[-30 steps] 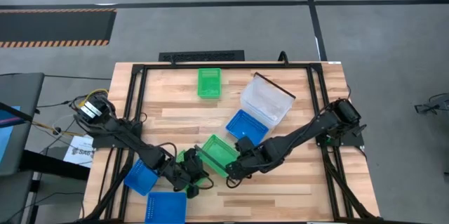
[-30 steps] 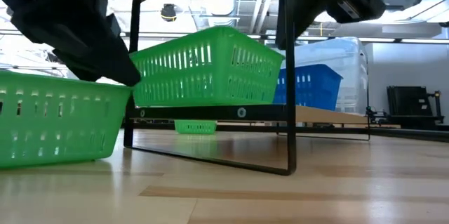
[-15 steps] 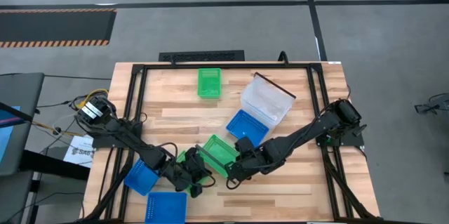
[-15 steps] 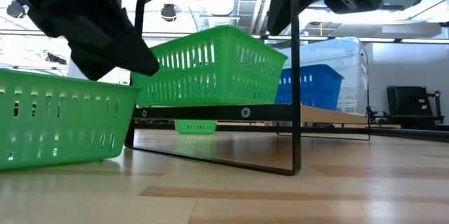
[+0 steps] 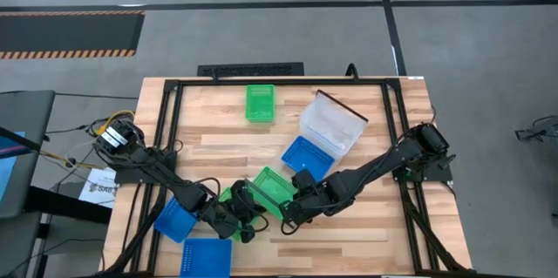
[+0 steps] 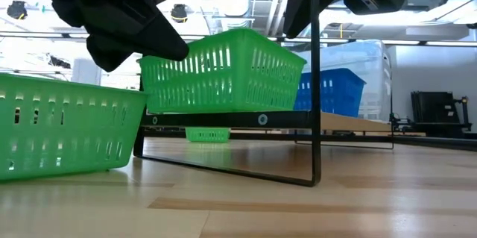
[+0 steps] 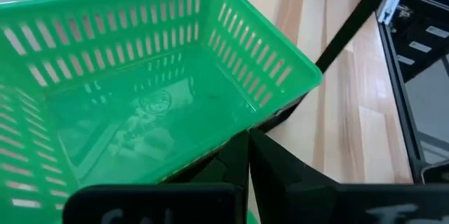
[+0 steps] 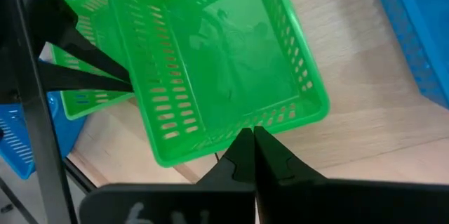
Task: Stack baskets on shelf by color
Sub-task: Put the middle green bin on the shelf
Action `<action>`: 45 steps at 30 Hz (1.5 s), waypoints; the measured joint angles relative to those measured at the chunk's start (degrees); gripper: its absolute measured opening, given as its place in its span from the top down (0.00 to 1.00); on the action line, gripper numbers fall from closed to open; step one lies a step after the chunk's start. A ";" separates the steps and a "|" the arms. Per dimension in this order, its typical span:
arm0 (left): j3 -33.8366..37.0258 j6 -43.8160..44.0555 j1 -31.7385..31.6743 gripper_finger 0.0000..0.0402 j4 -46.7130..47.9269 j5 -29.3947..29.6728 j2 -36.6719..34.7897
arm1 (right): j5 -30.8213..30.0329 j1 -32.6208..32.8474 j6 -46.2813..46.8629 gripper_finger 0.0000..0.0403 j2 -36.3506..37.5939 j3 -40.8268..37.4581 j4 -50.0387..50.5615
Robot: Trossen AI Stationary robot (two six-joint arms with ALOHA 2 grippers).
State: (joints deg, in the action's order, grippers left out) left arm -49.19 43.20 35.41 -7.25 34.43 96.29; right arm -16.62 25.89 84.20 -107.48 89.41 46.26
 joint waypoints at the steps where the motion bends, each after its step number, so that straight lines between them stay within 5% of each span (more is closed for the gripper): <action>1: 0.00 0.00 -0.13 1.00 0.00 0.29 0.00 | -0.01 0.00 -0.02 0.99 0.00 0.00 0.00; 5: 0.00 0.00 -0.27 1.00 0.00 0.74 -0.02 | -0.11 0.00 -0.70 0.99 0.00 0.00 0.02; 16: -1.32 3.39 0.60 1.00 7.43 -10.10 -3.26 | -0.24 -1.43 -6.21 0.99 0.00 0.00 0.02; 28: -1.88 4.77 0.65 1.00 32.08 -9.60 -17.17 | 3.28 -8.45 -18.24 0.99 0.00 0.02 -0.66; 45: -1.88 6.58 0.78 1.00 37.62 -3.81 -22.97 | 6.32 -10.67 -21.78 0.99 -1.74 -0.04 -1.58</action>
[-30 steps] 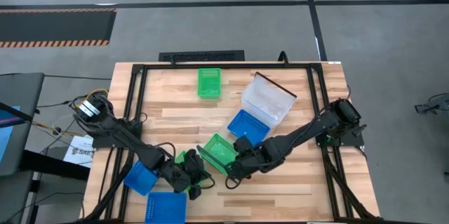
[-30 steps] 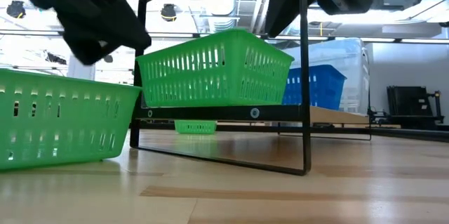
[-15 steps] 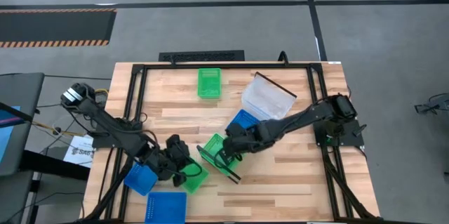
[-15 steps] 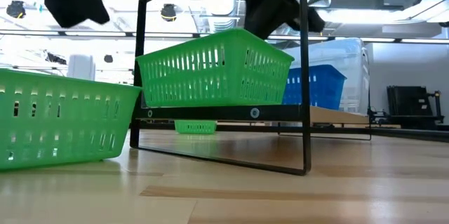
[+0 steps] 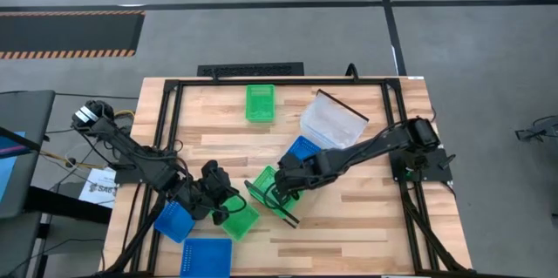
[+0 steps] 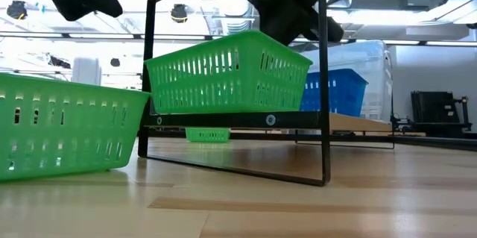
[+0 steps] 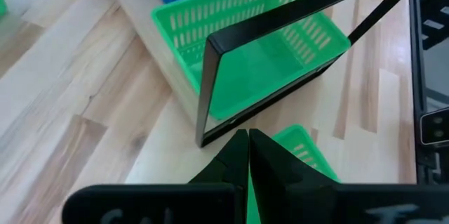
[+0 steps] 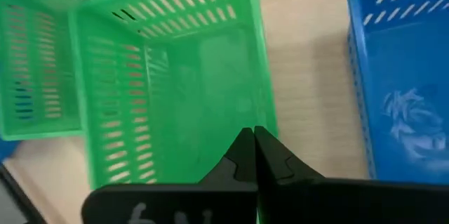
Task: Stack baskets on shelf by color
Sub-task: Put the middle green bin on the shelf
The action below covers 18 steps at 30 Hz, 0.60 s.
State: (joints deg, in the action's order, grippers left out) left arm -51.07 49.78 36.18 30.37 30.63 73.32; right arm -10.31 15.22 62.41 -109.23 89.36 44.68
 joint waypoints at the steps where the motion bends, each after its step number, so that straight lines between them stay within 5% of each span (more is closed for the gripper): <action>1: 0.00 0.00 0.00 1.00 0.13 0.05 0.01 | -0.04 0.00 0.04 0.99 0.13 0.10 0.08; 18: 0.00 -0.01 0.00 1.00 0.17 1.32 0.02 | -1.57 -0.12 0.51 0.99 1.29 0.72 5.72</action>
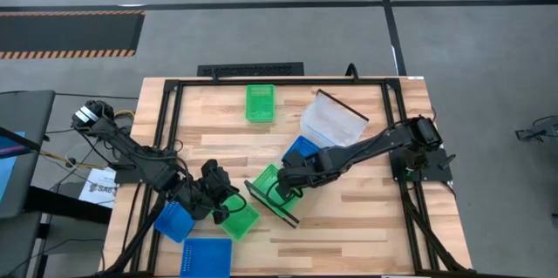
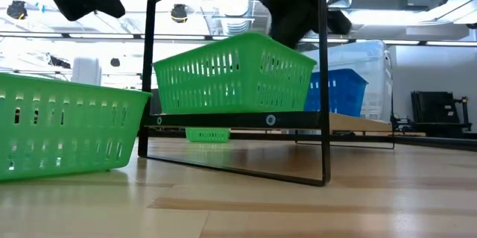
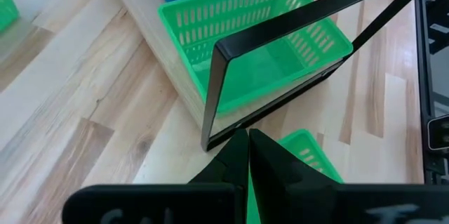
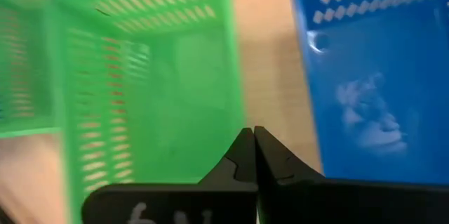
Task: Stack baskets on shelf by color
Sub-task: Put the middle green bin on the shelf
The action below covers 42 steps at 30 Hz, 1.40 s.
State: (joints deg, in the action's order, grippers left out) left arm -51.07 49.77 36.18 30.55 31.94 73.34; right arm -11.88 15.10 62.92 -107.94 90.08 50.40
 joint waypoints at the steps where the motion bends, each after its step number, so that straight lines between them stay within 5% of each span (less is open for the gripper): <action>1: 0.00 -0.09 0.00 1.00 0.00 0.00 0.02 | 0.01 0.21 -0.45 0.99 -0.01 0.88 -0.11; 20: 0.02 -1.09 -0.79 1.00 0.78 1.47 0.04 | 4.55 0.65 -4.36 0.99 -3.91 2.71 -1.76; 42: 0.02 -3.94 -0.79 1.00 1.05 1.49 0.04 | 4.48 0.61 -1.27 0.99 -3.43 2.73 8.90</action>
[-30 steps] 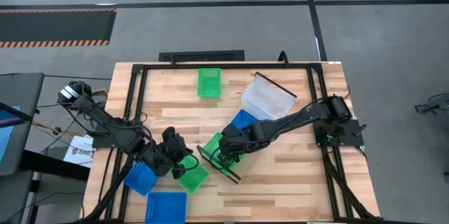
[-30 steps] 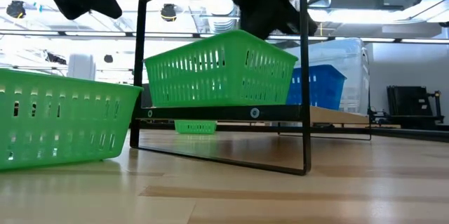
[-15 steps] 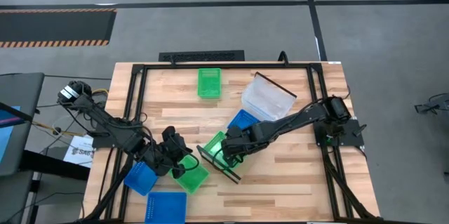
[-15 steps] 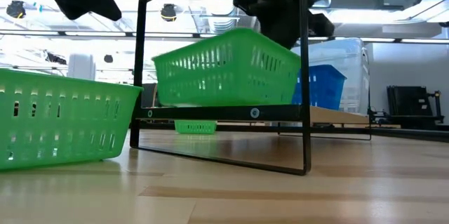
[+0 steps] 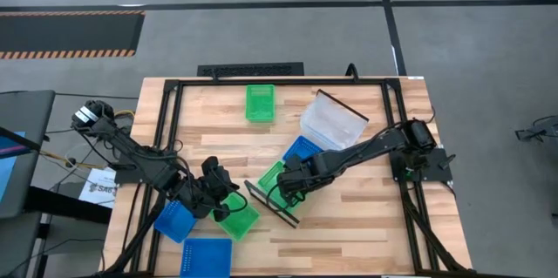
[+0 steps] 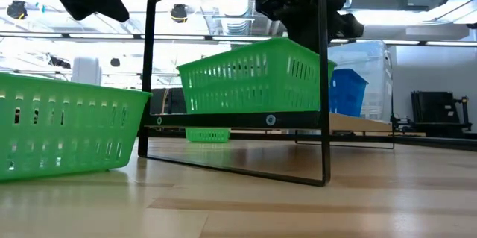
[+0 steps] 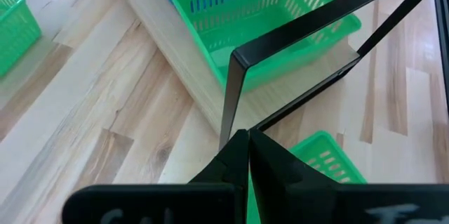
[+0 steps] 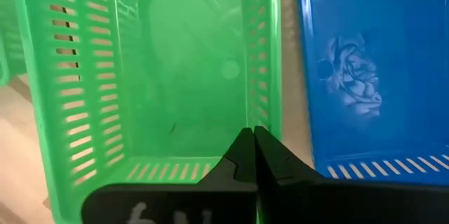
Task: Stack baskets on shelf by color
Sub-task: Put the middle green bin on the shelf, then stack the top green bin on the other green bin on the shelf
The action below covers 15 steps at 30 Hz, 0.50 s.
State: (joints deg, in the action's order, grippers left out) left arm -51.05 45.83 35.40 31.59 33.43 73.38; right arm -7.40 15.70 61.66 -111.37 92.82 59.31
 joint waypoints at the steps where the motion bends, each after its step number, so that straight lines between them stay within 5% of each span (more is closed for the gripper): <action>1: 0.00 -0.01 0.00 1.00 0.00 0.00 0.00 | -0.02 0.00 0.13 0.99 0.00 0.00 0.34; 15: 0.00 -1.71 0.00 1.00 0.00 0.00 0.00 | -2.23 0.00 -1.54 0.99 0.02 5.14 8.66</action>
State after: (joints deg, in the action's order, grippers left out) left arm -51.05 44.12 35.40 31.59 33.43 73.38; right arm -9.63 15.70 60.11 -111.36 97.96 67.97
